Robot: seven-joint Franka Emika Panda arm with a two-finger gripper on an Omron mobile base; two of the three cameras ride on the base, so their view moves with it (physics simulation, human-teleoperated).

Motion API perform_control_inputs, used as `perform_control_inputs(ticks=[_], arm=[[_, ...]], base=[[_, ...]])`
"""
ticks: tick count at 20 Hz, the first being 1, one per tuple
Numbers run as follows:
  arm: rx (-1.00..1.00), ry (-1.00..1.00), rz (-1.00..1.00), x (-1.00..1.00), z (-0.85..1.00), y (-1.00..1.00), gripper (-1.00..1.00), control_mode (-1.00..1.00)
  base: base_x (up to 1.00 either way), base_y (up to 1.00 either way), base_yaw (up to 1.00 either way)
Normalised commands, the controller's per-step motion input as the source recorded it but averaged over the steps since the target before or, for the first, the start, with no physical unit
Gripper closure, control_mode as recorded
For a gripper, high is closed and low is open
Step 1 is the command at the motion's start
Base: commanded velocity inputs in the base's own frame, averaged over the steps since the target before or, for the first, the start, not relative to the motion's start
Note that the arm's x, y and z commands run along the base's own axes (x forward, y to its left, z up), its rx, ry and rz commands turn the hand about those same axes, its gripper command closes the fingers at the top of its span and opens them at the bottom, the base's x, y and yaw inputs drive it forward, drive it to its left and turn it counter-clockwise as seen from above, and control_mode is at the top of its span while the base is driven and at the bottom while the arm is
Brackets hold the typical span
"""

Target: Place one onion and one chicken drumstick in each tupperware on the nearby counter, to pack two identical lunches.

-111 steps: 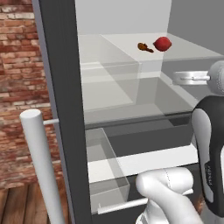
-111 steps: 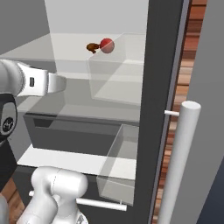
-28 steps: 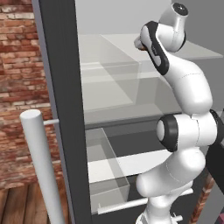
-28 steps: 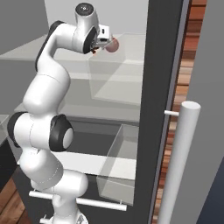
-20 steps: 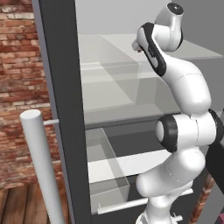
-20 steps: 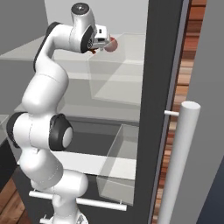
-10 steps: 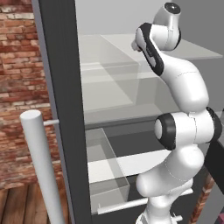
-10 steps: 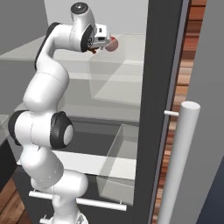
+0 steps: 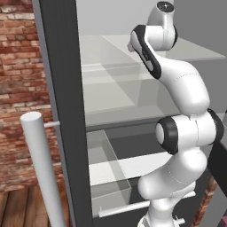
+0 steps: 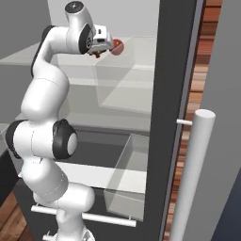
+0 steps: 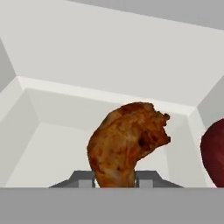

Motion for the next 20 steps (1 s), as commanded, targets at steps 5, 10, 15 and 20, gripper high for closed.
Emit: perform_control_inputs(ticks=[5,10,15,20], arm=[[0.00,0.01,0.00,-0.02,-0.07,0.00,1.00,-1.00],[0.00,0.11,0.00,-0.45,-0.37,0.00,1.00,-1.00],[0.00,0.01,0.03,-0.96,-0.34,0.23,1.00,-1.00],[0.00,-0.03,0.12,-1.00,-0.29,0.40,1.00,-1.00]], base=[[0.00,0.00,0.00],[0.00,0.00,0.00],[0.00,0.00,0.00],[0.00,0.00,0.00]])
